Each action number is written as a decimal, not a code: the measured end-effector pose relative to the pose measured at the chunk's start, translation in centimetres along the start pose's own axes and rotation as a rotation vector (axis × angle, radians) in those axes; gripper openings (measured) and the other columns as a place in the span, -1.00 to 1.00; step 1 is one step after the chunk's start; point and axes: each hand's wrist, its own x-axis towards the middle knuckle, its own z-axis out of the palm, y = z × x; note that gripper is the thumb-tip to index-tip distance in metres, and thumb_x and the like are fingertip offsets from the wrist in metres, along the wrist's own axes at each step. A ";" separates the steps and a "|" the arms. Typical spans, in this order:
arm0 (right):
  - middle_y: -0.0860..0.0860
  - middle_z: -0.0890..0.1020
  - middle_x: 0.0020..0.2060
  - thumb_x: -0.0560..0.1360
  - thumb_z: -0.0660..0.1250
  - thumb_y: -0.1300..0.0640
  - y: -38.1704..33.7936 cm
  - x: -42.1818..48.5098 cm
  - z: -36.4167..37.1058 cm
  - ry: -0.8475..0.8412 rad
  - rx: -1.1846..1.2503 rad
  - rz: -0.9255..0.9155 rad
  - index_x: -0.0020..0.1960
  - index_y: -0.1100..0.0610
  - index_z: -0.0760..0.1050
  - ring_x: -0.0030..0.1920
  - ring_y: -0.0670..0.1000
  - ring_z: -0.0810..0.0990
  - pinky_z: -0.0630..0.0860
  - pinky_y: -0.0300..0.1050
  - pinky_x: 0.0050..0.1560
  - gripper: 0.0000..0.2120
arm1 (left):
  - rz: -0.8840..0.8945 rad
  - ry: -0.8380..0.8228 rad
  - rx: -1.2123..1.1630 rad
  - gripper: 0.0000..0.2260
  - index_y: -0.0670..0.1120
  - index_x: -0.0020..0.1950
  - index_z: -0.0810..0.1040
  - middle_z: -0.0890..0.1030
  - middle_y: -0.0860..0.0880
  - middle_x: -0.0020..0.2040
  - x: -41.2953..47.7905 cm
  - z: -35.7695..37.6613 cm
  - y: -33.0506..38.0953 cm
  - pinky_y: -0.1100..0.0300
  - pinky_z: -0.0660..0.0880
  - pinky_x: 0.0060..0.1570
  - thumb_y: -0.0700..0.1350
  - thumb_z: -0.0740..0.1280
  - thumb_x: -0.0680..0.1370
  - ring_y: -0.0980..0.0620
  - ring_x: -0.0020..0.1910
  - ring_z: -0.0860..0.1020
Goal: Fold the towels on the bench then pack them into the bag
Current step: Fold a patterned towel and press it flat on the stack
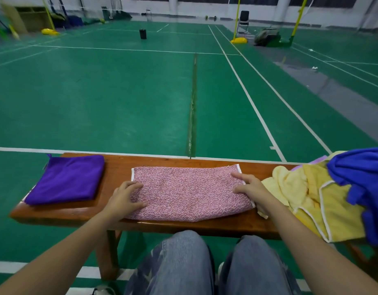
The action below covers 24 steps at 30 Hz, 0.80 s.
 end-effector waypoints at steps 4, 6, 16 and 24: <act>0.11 0.22 0.40 0.40 0.34 0.37 -3.4 -0.6 1.6 0.012 -0.035 -0.072 0.39 0.03 0.37 0.24 0.15 0.40 0.52 -0.12 -0.02 -0.39 | -0.018 -0.034 -0.085 -0.42 0.06 0.34 0.43 0.30 0.00 0.38 -0.4 -0.8 -0.3 -0.07 0.24 0.40 -0.02 0.52 0.36 -0.04 0.38 0.27; 0.12 0.21 0.37 0.39 0.32 0.39 -5.7 -0.7 3.0 -0.024 -0.052 -0.128 0.43 0.08 0.33 0.14 0.13 0.44 0.50 -0.24 -0.22 -0.36 | -0.005 -0.052 -0.140 -0.46 0.05 0.30 0.46 0.31 -0.01 0.34 -0.6 -1.0 -0.4 -0.01 0.23 0.41 -0.10 0.53 0.35 -0.03 0.36 0.28; 0.02 0.18 0.17 0.39 0.35 0.37 -11.3 -1.0 16.3 -0.218 -0.269 -0.254 0.50 0.16 0.16 0.00 0.01 0.40 0.53 -0.30 -0.20 -0.27 | -0.058 0.022 -0.427 -0.68 -0.10 0.34 0.44 0.45 -0.06 0.29 -1.5 -1.9 -0.4 0.13 0.35 0.24 -0.04 0.20 0.61 -0.01 0.26 0.42; -0.01 0.10 0.36 0.42 0.35 0.29 -8.7 0.1 24.2 -0.343 -0.405 -0.172 0.51 0.12 0.10 0.12 0.11 0.48 0.60 0.00 0.00 -0.26 | -0.152 0.076 -0.718 -0.80 0.14 -0.02 0.46 0.55 0.10 0.01 -1.3 -2.3 -1.3 0.06 0.38 0.26 0.02 0.05 0.65 0.03 0.13 0.50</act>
